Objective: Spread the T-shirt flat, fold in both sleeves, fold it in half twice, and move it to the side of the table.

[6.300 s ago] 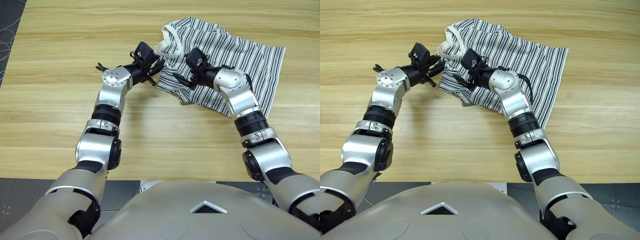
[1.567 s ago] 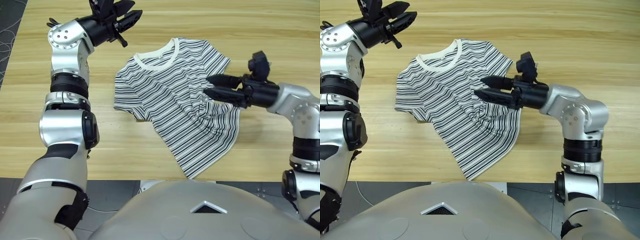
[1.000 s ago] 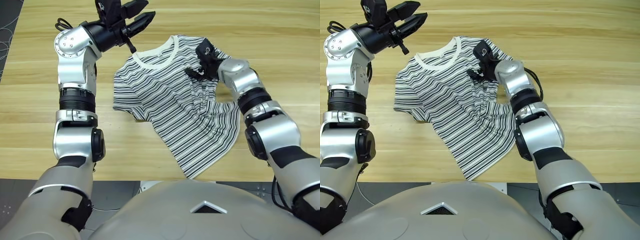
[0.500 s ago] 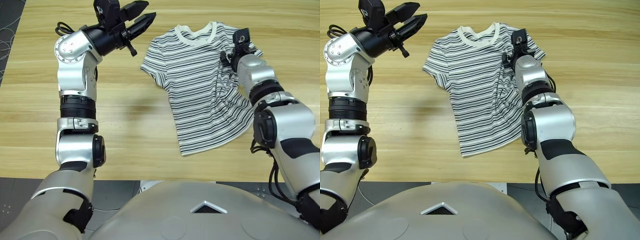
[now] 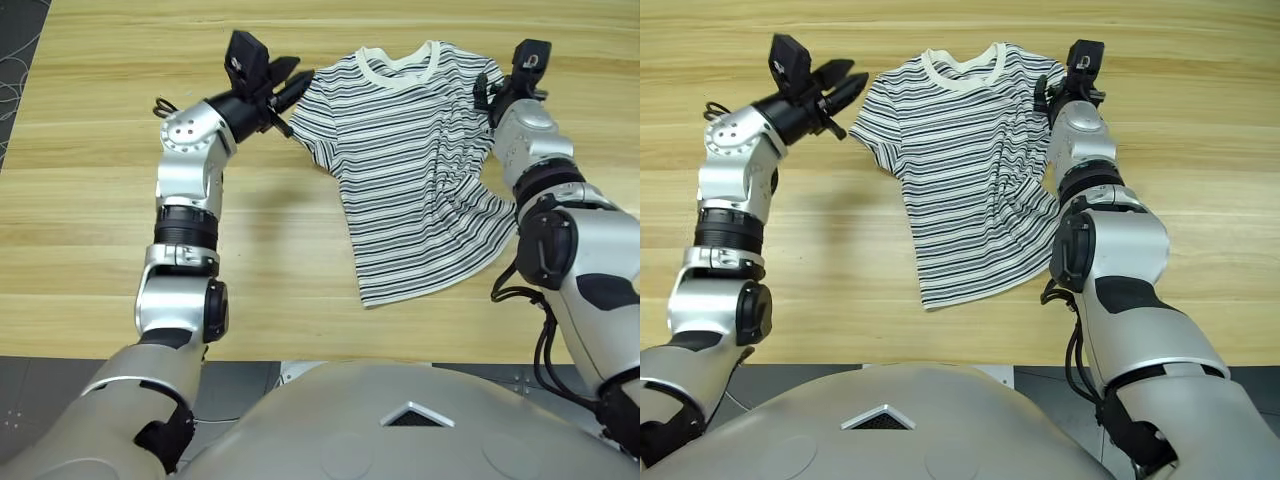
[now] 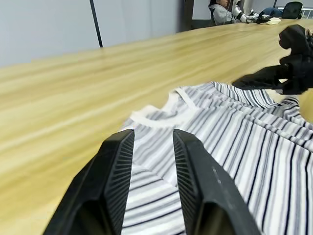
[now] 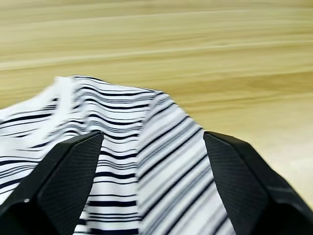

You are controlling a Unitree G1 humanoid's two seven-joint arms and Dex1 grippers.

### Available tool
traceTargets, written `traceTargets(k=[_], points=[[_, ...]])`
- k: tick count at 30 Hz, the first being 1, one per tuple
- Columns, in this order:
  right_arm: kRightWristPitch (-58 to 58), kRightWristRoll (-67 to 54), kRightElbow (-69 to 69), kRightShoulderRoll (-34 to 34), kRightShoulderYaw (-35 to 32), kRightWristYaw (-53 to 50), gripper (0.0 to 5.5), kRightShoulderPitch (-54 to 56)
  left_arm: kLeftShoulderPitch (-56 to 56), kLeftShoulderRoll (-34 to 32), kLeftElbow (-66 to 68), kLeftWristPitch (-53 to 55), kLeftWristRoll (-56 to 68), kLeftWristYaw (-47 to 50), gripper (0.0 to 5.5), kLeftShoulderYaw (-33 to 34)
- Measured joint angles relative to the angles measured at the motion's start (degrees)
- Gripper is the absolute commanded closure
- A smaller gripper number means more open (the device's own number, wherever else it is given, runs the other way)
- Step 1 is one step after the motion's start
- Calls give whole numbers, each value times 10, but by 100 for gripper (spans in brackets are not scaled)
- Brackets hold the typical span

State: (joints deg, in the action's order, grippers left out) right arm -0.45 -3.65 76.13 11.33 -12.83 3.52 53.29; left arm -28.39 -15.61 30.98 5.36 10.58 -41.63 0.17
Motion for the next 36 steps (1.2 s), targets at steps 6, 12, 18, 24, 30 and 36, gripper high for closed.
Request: traceTargets(k=[6, 12, 18, 24, 30, 36], points=[[-37, -1, -47, 10, 10, 110, 172, 17, 194, 58, -281, 161, 72, -13, 404, -109], [-39, -11, -71, 25, 5, 121, 172, 28, 303, -75, -382, 159, 18, -129, 404, -261], [-39, -21, -94, 20, 6, 133, 172, 34, 292, -117, -358, 71, -42, -140, 404, -302], [-39, -25, -109, 18, 5, 137, 172, 34, 290, -150, -342, 1, -57, -139, 404, -313], [-38, -34, -110, 28, 0, 137, 172, 40, 300, -203, -339, -54, -54, -140, 404, -296], [-38, -34, -110, 28, -1, 134, 172, 41, 336, -313, -338, -107, -16, -166, 404, -251]])
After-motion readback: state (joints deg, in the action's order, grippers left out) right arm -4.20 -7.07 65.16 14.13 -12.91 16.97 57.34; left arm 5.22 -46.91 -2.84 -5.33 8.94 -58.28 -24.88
